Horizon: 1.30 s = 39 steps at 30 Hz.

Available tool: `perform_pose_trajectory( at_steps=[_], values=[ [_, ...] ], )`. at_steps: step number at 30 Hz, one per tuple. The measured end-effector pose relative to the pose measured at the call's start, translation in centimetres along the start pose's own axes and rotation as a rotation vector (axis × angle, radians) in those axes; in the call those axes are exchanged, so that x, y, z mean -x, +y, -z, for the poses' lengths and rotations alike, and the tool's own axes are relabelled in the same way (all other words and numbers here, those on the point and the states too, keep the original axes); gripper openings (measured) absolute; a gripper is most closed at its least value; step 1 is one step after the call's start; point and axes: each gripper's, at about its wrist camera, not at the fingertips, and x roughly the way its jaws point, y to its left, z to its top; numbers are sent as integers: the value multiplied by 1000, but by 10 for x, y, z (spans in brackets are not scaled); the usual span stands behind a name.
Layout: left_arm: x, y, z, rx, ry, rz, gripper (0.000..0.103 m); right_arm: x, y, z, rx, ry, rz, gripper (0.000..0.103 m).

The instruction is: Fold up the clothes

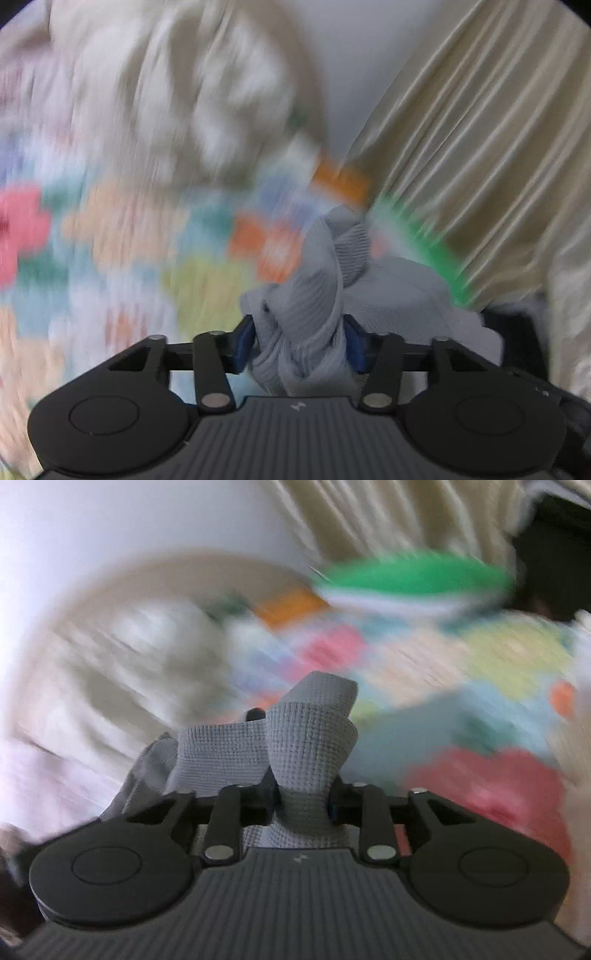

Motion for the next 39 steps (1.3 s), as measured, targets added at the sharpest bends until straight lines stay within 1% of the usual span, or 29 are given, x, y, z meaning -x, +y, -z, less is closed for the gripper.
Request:
perform_pose_trajectory(
  at_steps=[1,2,3,4,5,6,7,9,10,11,13,16,17,18,20,22,25,28,30,32,33,35,39],
  values=[
    [-13,5,1,17,56,-19,69,-5,1,2,9,23,60,41],
    [-18,11,1,51,85,-7,75,-2,3,3,24,29,87,42],
    [-24,18,2,85,114,4,76,9,7,4,38,13,80,44],
    [-23,21,1,92,125,-4,79,19,10,5,41,-3,65,48],
    [-13,19,0,60,111,-41,84,33,14,11,29,-17,20,59],
    [-3,17,-1,29,96,-78,94,44,16,17,22,-1,-36,60],
    [7,15,-2,-12,77,-113,99,44,19,22,31,44,-64,60],
    [20,10,-1,-88,56,-159,99,35,26,32,64,150,-93,60],
    [29,8,-1,-136,62,-191,99,31,29,35,80,171,-75,60],
    [35,7,0,-161,75,-207,99,27,30,36,90,177,-49,60],
    [46,4,1,-197,99,-222,99,26,28,35,73,177,-41,60],
    [68,-2,3,-273,139,-244,99,43,26,35,13,175,-16,61],
    [77,-5,4,-298,145,-247,100,52,30,38,6,175,9,66],
    [85,-7,6,-317,141,-245,102,64,36,43,7,174,42,74],
    [104,-13,13,-364,132,-236,103,77,50,50,25,164,86,81],
    [114,-18,22,-403,139,-224,103,91,62,63,60,168,136,82],
    [127,-25,36,-461,155,-205,103,103,68,79,79,148,152,82],
    [128,-27,51,-494,163,-211,103,107,77,85,149,120,173,80],
    [124,-27,57,-519,156,-250,103,108,78,85,174,91,186,81],
    [117,-29,60,-543,157,-292,103,105,76,84,162,86,184,81],
    [116,-29,61,-548,155,-300,103,103,74,84,150,90,184,81],
    [112,-31,62,-555,149,-309,103,101,72,84,140,91,186,81],
    [109,-36,65,-582,115,-314,103,99,71,84,129,84,216,81]
  ],
)
